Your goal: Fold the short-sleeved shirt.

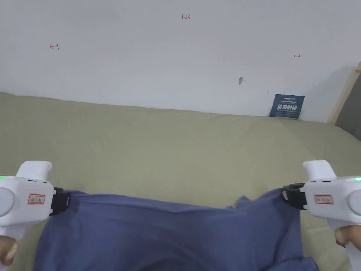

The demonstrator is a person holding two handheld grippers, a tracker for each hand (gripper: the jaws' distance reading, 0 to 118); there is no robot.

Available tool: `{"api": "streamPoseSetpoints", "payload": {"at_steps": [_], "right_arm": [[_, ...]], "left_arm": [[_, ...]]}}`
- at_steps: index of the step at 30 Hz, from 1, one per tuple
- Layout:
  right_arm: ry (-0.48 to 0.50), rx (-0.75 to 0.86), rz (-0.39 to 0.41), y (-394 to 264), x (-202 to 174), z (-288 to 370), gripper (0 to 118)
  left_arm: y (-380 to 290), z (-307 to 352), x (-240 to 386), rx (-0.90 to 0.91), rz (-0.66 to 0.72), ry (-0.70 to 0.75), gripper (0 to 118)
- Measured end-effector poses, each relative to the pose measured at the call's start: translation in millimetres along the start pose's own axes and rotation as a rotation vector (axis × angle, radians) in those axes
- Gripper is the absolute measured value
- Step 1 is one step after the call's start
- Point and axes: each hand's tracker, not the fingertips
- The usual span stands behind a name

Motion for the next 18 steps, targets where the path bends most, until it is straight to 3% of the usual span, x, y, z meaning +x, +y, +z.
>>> {"api": "streamPoseSetpoints", "payload": {"at_steps": [8,18], "right_arm": [[0.042,0.04,-0.002,-38,-12,93,0],[0.07,-0.126,-0.14,-159,-25,136,0]], "left_arm": [[-45,71,-8,0.057,-0.027,-0.008,6],[-155,94,-24,-0.057,0.064,0.011,6]]}}
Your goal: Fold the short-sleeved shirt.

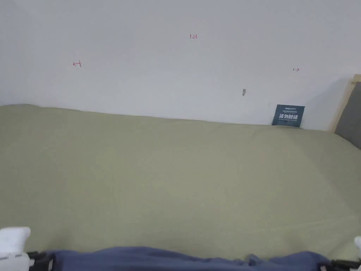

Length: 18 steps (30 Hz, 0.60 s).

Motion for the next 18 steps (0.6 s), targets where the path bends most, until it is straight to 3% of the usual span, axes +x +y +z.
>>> {"api": "streamPoseSetpoints", "payload": {"at_steps": [4,12,14,15,16,17,18], "right_arm": [[-0.028,-0.066,-0.037,-41,18,-27,0],[-0.053,-0.087,-0.126,-62,30,-49,1],[-0.083,-0.105,-0.151,-55,28,-37,40],[-0.109,-0.108,-0.15,-51,27,-31,67],[-0.109,-0.101,-0.144,-47,26,-22,99],[-0.112,-0.07,-0.139,-43,23,-12,108],[-0.117,-0.022,-0.126,-38,17,-1,107]], "left_arm": [[-36,-16,-4,-0.078,0.037,0.018,6],[-48,-23,-4,-0.054,0.089,0.032,11],[-46,-10,-5,-0.069,0.104,0.047,54],[-44,-4,-7,-0.085,0.122,0.053,77],[-41,6,-10,-0.108,0.159,0.019,91],[-39,16,-12,-0.095,0.182,-0.011,91],[-35,25,-11,-0.079,0.189,-0.022,91]]}}
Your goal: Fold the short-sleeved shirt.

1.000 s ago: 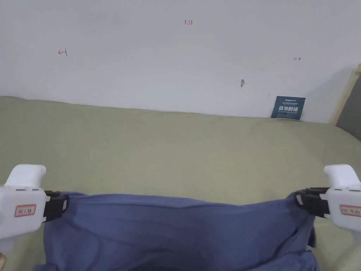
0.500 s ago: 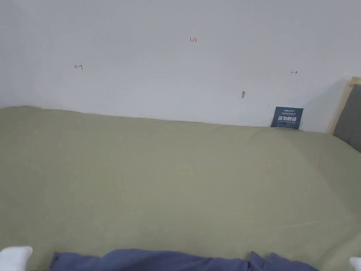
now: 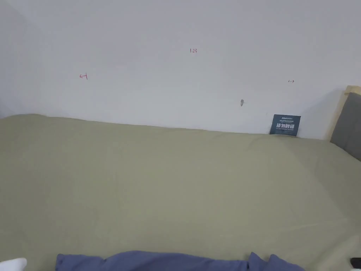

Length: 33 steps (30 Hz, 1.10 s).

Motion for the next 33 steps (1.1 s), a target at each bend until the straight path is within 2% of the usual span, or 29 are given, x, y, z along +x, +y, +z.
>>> {"api": "streamPoseSetpoints", "payload": {"at_steps": [4,6,7,8,9,10,12,20,24,27,28,30,31,33], "right_arm": [[-0.029,0.065,0.024,20,-28,27,106],[-0.04,0.065,0.03,26,-42,31,106],[-0.044,0.055,0.032,28,-49,31,96],[-0.043,0.041,0.034,27,-56,29,75],[-0.035,0.034,0.035,26,-60,28,40],[-0.028,0.027,0.034,24,-66,24,1],[-0.053,0.036,-0.006,14,-75,15,0],[-0.048,0.027,-0.001,-11,-90,2,0],[-0.048,0.046,0.042,-6,-91,9,0],[-0.024,0.062,0.039,0,-87,12,0],[-0.02,0.064,0.038,1,-89,15,0],[-0.014,0.063,0.047,1,-89,15,0],[-0.008,0.06,0.057,1,-88,15,0],[-0.001,0.058,0.069,0,-90,16,0]], "left_arm": [[13,32,25,0.125,-0.057,0.058,91],[16,40,38,0.145,-0.079,0.039,89],[16,40,43,0.15,-0.092,0.027,81],[13,40,49,0.157,-0.103,0.016,63],[12,39,54,0.161,-0.106,0.022,30],[10,37,60,0.17,-0.117,0.036,3],[3,30,64,0.189,-0.117,0.114,0],[-12,17,58,0.128,-0.105,0.059,0],[10,31,37,0.159,-0.099,0.016,0],[36,33,13,0.192,-0.082,0.038,0],[44,31,5,0.18,-0.068,-0.005,1],[59,24,-12,0.113,-0.029,-0.122,11],[61,21,-15,0.101,0.0,-0.168,36],[63,6,-30,0.055,0.096,-0.3,104]]}}
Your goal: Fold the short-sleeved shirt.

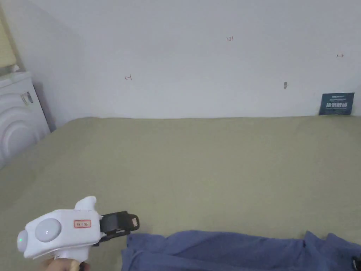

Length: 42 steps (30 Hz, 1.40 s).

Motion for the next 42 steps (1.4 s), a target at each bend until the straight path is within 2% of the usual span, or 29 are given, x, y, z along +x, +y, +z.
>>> {"api": "streamPoseSetpoints", "payload": {"at_steps": [1,5,8,10,12,13,15,16,17,18,19,23,25,28,32,36,42], "right_arm": [[0.002,-0.002,0.001,0,1,0,0],[0.019,-0.011,-0.019,-1,7,-1,0],[0.018,-0.02,-0.01,-2,5,3,0],[0.018,-0.023,0.004,-3,8,5,0],[-0.002,-0.013,0.019,-4,5,6,0],[-0.001,-0.01,0.015,-4,6,7,0],[0.024,-0.006,-0.008,-4,6,9,0],[0.038,-0.007,-0.015,-4,5,10,0],[0.045,-0.007,-0.014,-5,4,12,0],[0.044,-0.005,-0.012,-6,3,13,0],[0.044,-0.003,-0.008,-6,1,16,0],[0.068,0.018,-0.026,-7,6,22,0],[0.07,0.024,-0.03,-5,8,24,0],[0.07,0.037,-0.028,0,11,24,0],[0.079,0.056,-0.05,5,13,22,0],[0.089,0.06,-0.063,4,12,21,0],[0.089,0.06,-0.079,0,13,17,0]], "left_arm": [[-1,-7,-8,-0.039,0.056,-0.04,118],[-15,-34,-29,-0.094,0.197,-0.095,118],[-35,-56,-38,-0.156,0.254,-0.095,117],[-53,-72,-32,-0.162,0.193,-0.024,116],[-66,-73,-14,-0.052,0.065,0.018,115],[-67,-77,-6,-0.057,0.07,0.046,109],[-65,-78,1,-0.053,0.074,0.048,88],[-62,-76,1,-0.024,0.078,0.049,88],[-58,-81,0,-0.04,0.117,0.067,38],[-58,-80,-2,-0.053,0.176,0.051,12],[-59,-79,-3,-0.04,0.208,0.028,12],[-59,-63,11,0.03,0.163,0.038,12],[-56,-49,28,0.104,0.104,-0.008,12],[-54,-36,73,0.158,-0.075,-0.028,12],[-59,-50,132,0.11,-0.216,-0.103,12],[-76,-91,182,-0.001,-0.335,-0.121,12],[-113,-157,219,-0.115,-0.345,-0.136,16]]}}
